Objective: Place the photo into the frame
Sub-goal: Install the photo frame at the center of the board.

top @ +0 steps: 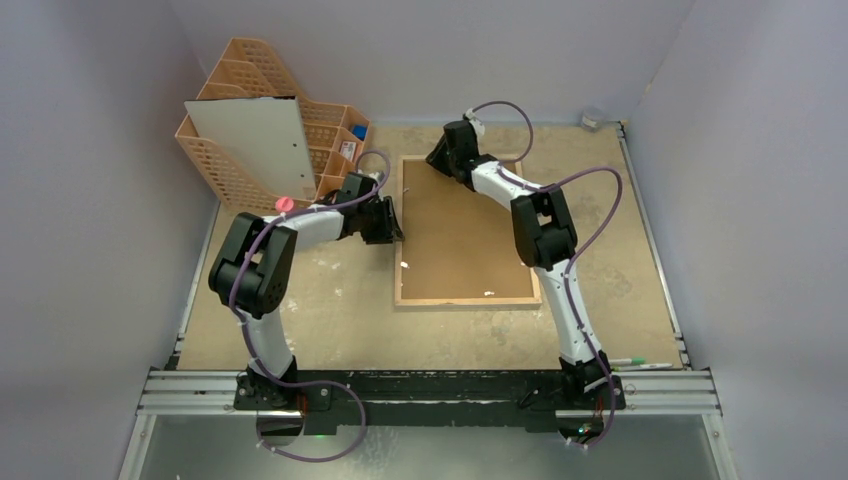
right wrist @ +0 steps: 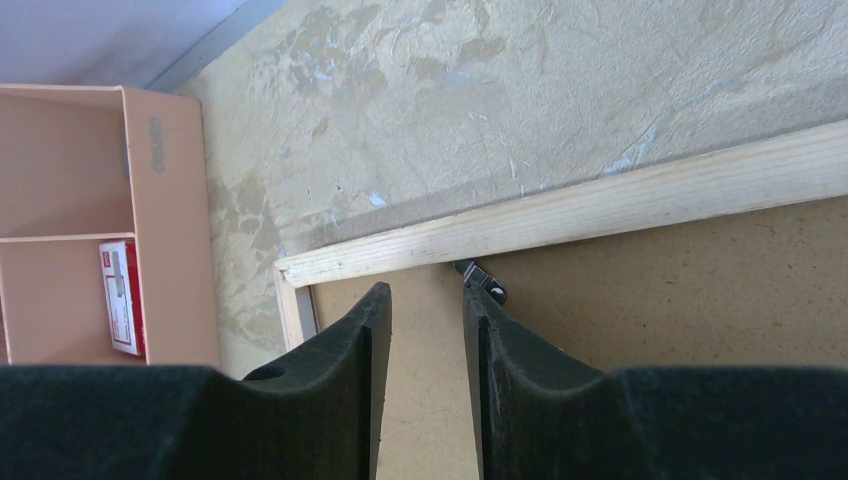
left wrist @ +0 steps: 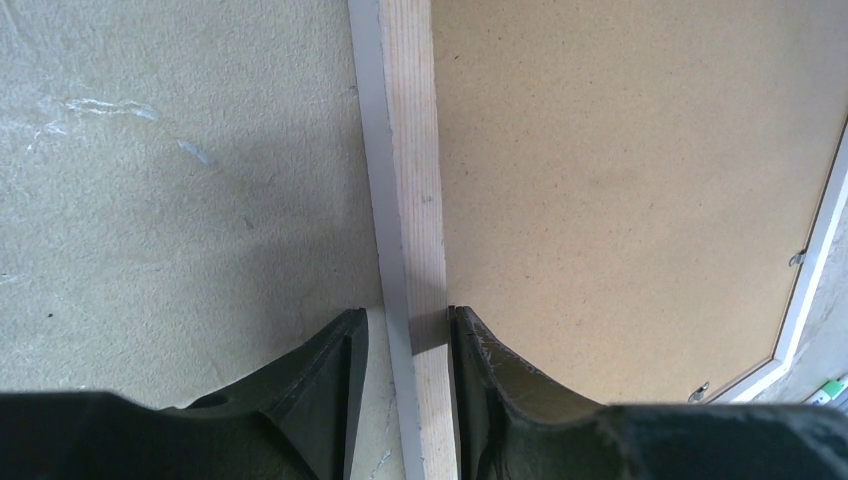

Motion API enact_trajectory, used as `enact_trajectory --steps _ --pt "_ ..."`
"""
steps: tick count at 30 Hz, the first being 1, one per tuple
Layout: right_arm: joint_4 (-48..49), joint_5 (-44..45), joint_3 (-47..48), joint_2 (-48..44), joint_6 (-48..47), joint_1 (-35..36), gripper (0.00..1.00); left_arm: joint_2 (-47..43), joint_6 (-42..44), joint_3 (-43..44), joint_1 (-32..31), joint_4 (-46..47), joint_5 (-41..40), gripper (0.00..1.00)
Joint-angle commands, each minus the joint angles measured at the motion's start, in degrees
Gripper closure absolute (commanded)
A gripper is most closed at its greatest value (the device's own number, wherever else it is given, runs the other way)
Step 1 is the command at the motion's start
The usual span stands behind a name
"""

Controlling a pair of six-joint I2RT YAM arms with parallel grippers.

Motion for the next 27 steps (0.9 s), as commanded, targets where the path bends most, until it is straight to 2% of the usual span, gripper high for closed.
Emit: enact_trajectory --steps 1,7,13,17,23,27 --pt "-2.7 4.8 1.5 3.7 0.0 -0.8 0.64 -1.6 3.2 -2.0 0.0 -4.8 -1.4 0.63" --pt "-3.0 5.7 2.5 4.9 0.0 -0.8 0.64 -1.9 3.2 -2.4 0.0 -4.7 -1.4 0.64" --pt "-8.2 9.7 3.9 4.8 3.1 -0.8 0.63 -2.0 3.2 -2.5 0.0 -4.6 -1.3 0.63" --pt "-9.7 6.7 4.6 4.6 7.4 -0.8 0.61 -1.8 3.0 -2.6 0.0 -4.2 -0.5 0.64" --pt "-2.9 1.4 3.9 4.9 9.9 -0.4 0.61 -1.7 2.9 -2.9 0.0 -3.7 0.8 0.66" --pt "-2.7 0.5 3.0 5.7 10.4 -0.5 0.61 -1.9 3.0 -3.4 0.0 -3.3 1.3 0.7"
